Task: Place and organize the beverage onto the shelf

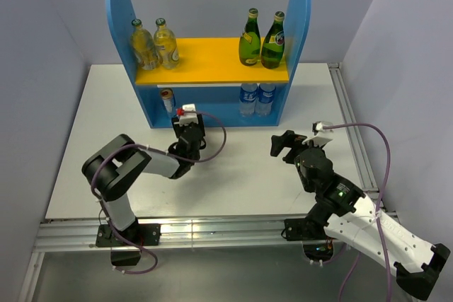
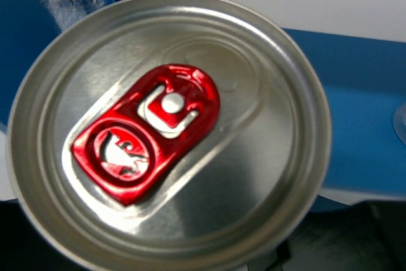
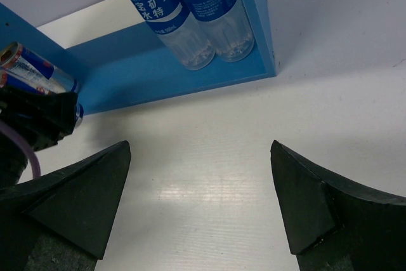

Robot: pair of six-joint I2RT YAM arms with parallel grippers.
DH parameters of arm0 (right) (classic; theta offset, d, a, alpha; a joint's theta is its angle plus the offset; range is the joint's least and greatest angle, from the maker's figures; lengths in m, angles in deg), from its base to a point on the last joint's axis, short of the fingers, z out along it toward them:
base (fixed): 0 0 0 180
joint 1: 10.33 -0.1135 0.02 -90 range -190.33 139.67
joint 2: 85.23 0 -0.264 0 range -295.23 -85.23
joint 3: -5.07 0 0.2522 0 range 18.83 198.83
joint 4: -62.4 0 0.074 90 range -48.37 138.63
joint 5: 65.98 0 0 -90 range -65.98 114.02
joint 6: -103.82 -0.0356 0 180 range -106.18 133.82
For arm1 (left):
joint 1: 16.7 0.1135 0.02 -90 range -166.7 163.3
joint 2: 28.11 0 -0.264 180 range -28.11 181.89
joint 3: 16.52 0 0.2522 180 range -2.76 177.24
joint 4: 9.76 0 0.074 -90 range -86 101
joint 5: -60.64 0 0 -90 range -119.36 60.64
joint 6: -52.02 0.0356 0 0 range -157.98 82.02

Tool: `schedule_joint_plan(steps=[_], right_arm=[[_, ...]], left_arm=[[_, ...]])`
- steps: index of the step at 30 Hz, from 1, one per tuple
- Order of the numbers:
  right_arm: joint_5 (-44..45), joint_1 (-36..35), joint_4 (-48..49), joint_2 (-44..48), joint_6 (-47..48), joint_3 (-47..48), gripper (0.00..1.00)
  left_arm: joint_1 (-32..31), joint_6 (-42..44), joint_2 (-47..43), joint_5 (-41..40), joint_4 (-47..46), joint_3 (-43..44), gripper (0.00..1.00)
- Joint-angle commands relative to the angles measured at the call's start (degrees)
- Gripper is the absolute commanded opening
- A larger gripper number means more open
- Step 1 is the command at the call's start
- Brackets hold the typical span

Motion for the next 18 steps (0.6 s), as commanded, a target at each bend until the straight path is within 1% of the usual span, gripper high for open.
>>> schedule_joint_plan(steps=[1, 2, 3, 6, 11, 15, 17, 18], right_arm=[[0.0, -0.3, 1.6, 0.7, -0.1, -0.6, 0.98], [0.0, -0.3, 1.8, 0.6, -0.1, -0.6, 0.98], [-0.2, -0.3, 2.0, 0.6, 0.0, -0.6, 0.98], [0.0, -0.3, 1.7, -0.3, 0.0, -0.3, 0.98], [-0.2, -0.3, 2.4, -0.5, 0.2, -0.5, 0.98], [-0.3, -0.3, 2.7, -1.5, 0.2, -0.3, 0.98], [-0.3, -0.3, 2.8, -1.7, 0.2, -0.2, 0.98], [-0.3, -0.3, 2.8, -1.8, 0.1, -0.2, 0.98]], left_arm=[[2.9, 1.4, 1.1, 2.7, -1.5, 6.1, 0.0], [3.3, 3.3, 1.3, 3.8, -7.3, 5.6, 0.0], [4.0, 3.6, 2.0, 4.3, -7.3, 5.8, 0.0], [6.5, 1.6, 4.0, 5.2, -0.2, 10.7, 0.0], [10.2, -1.3, 5.7, 7.1, 5.6, 14.4, 0.0], [13.0, -3.4, 8.1, 11.5, 14.0, 20.4, 0.0], [14.0, -4.3, 9.0, 12.5, 18.2, 22.8, 0.01], [14.5, -4.5, 9.2, 12.7, 18.4, 23.2, 0.04]])
